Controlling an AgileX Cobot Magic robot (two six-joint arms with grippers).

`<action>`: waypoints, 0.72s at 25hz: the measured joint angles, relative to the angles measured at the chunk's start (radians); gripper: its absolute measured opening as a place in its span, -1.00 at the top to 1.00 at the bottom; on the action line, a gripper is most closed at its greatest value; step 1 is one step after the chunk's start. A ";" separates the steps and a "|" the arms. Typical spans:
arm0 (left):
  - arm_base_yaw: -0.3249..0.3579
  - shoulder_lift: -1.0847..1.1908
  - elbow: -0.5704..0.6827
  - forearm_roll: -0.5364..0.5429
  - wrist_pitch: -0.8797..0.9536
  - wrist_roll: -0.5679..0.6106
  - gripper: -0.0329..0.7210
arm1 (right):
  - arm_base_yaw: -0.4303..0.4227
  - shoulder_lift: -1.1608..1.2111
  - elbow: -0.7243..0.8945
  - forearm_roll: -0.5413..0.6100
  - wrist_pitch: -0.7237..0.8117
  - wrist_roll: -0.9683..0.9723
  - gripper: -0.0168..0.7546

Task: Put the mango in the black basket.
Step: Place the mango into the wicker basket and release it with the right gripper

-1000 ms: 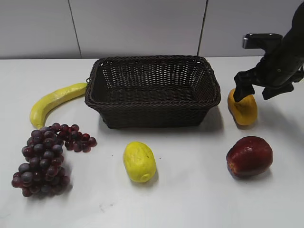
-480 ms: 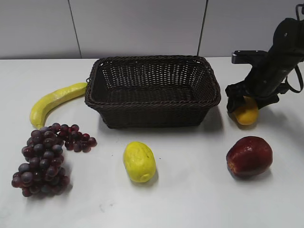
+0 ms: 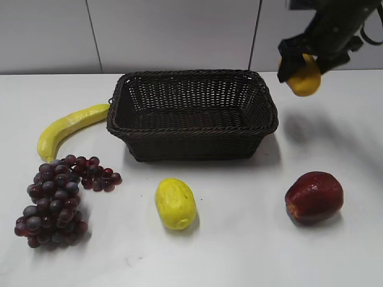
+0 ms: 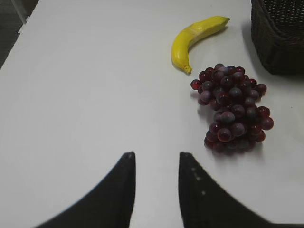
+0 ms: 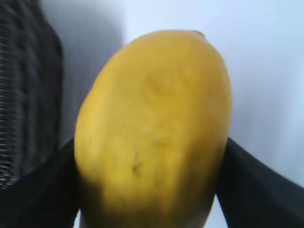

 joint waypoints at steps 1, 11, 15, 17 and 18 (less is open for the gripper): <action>0.000 0.000 0.000 0.000 0.000 0.000 0.30 | 0.025 0.000 -0.030 0.002 0.002 0.000 -0.54; 0.000 0.000 0.000 0.000 0.000 0.000 0.30 | 0.253 0.085 -0.069 0.000 -0.028 -0.001 -0.54; 0.000 0.000 0.000 0.000 0.000 0.000 0.30 | 0.258 0.175 -0.069 -0.009 -0.034 -0.001 -0.54; 0.000 0.000 0.000 0.000 0.000 0.000 0.30 | 0.258 0.214 -0.069 -0.017 -0.043 -0.001 -0.54; 0.000 0.000 0.000 0.000 0.000 0.000 0.30 | 0.258 0.226 -0.069 -0.023 -0.054 -0.001 -0.54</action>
